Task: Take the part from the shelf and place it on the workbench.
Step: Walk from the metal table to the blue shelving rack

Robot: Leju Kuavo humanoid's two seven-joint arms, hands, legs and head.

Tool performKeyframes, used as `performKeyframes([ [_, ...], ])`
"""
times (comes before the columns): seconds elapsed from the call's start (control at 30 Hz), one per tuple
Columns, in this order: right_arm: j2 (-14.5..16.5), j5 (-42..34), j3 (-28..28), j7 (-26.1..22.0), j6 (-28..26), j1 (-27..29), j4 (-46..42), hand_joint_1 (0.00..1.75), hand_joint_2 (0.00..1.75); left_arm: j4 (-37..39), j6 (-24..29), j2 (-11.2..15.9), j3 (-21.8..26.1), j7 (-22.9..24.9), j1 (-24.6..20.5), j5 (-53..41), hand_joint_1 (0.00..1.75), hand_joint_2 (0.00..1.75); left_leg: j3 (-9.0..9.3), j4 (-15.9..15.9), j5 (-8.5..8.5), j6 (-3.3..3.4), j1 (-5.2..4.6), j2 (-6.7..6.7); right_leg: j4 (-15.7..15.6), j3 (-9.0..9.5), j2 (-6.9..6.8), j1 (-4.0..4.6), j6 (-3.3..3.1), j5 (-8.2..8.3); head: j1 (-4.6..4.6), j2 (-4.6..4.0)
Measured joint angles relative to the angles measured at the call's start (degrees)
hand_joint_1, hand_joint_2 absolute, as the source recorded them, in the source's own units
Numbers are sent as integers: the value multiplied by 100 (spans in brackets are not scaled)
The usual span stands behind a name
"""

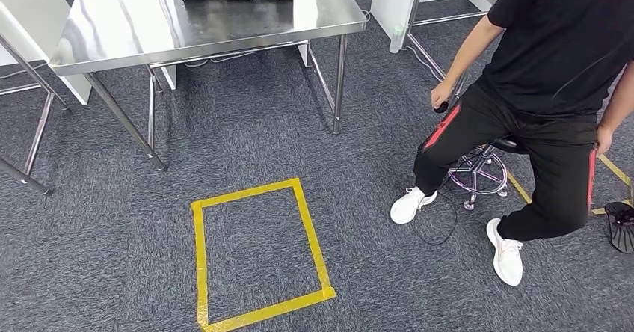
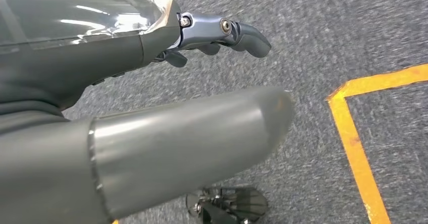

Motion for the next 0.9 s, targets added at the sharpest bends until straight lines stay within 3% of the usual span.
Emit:
performKeyframes([
  [0.07,-5,0,0,-6,-1,-2,1,0,0,-1,3,-10,0,1,-25,-1,0,0,24,-145,27,47,24,156,349,-221,-193,31,5,-184,22,0],
  [0.13,-11,0,0,-9,-1,-4,1,0,0,-1,4,-12,0,8,-9,-2,0,0,9,-158,46,76,18,316,1103,-603,-400,8,-15,-517,39,0],
  [0.2,-16,0,0,-2,-1,11,3,0,0,-1,4,-16,0,18,7,-7,0,0,-3,-148,45,75,10,480,1621,-850,-455,-28,46,-662,41,0],
  [0.23,-17,0,0,4,-1,22,4,0,0,-1,4,-20,0,21,7,-8,0,0,-7,-138,41,69,12,552,1564,-810,-478,-47,108,-601,42,0],
  [0.3,-25,1,0,11,-2,33,5,0,0,-1,4,-29,0,25,4,-9,0,0,-9,-96,20,35,22,681,808,-401,-636,-96,247,-291,43,0],
  [0.33,-24,2,0,15,-3,26,5,0,0,-2,8,-28,0,33,3,-9,0,0,-10,-66,-2,2,13,742,422,-208,-764,-105,277,-144,43,0],
  [0.4,-17,21,0,30,-4,8,6,0,0,-3,30,-21,0,60,-2,-8,0,0,-3,-6,-50,-75,-2,842,37,-42,-914,-97,224,7,33,0],
  [0.47,-13,69,2,51,-1,11,9,0,0,-3,68,-18,1,93,-18,2,0,0,15,15,-78,-137,-3,938,49,-100,-835,-79,114,31,18,0],
  [0.5,-12,97,5,60,2,18,11,0,0,-4,87,-17,3,107,-28,11,0,0,15,36,-107,-171,11,913,52,-113,-778,-96,71,42,13,0],
  [0.57,-11,136,19,74,9,20,14,0,0,-5,120,-17,13,121,-28,28,0,0,-91,309,-349,-235,48,650,50,-119,-664,-133,-19,90,6,0],
  [0.63,-5,154,39,82,18,17,14,0,0,-4,141,-17,28,123,1,37,0,0,-390,1008,-787,-270,67,344,56,-153,-543,-128,-83,132,-3,0],
  [0.67,1,157,49,83,23,20,15,0,0,-4,149,-17,36,123,19,40,0,0,-560,1390,-959,-274,68,289,61,-174,-473,-115,-99,145,-5,0],
  [0.7,6,161,57,86,29,25,16,0,0,-3,157,-16,43,123,34,44,0,0,-673,1637,-1021,-271,69,268,67,-189,-398,-104,-106,152,-5,0],
  [0.73,10,165,63,92,35,31,19,0,0,-4,166,-16,48,123,43,48,0,0,-701,1694,-971,-260,69,257,74,-195,-320,-96,-108,156,-5,0],
  [0.77,12,172,68,100,39,35,21,0,0,-4,171,-16,50,123,47,49,0,0,-618,1512,-805,-242,70,239,81,-194,-241,-93,-108,159,-5,0],
  [0.8,13,180,73,110,41,36,22,0,0,-5,175,-15,52,123,47,47,0,0,-455,1159,-577,-217,74,181,87,-190,-159,-93,-103,162,-5,0],
  [0.83,19,187,80,122,43,33,23,0,0,-5,179,-12,53,125,48,42,0,0,-273,767,-382,-189,77,36,96,-191,-84,-89,-91,167,-5,0],
  [0.9,32,200,96,147,42,17,25,0,0,-4,185,-4,53,145,50,19,0,0,-42,224,-184,-145,80,-199,115,-236,60,-74,-45,192,-5,0],
])
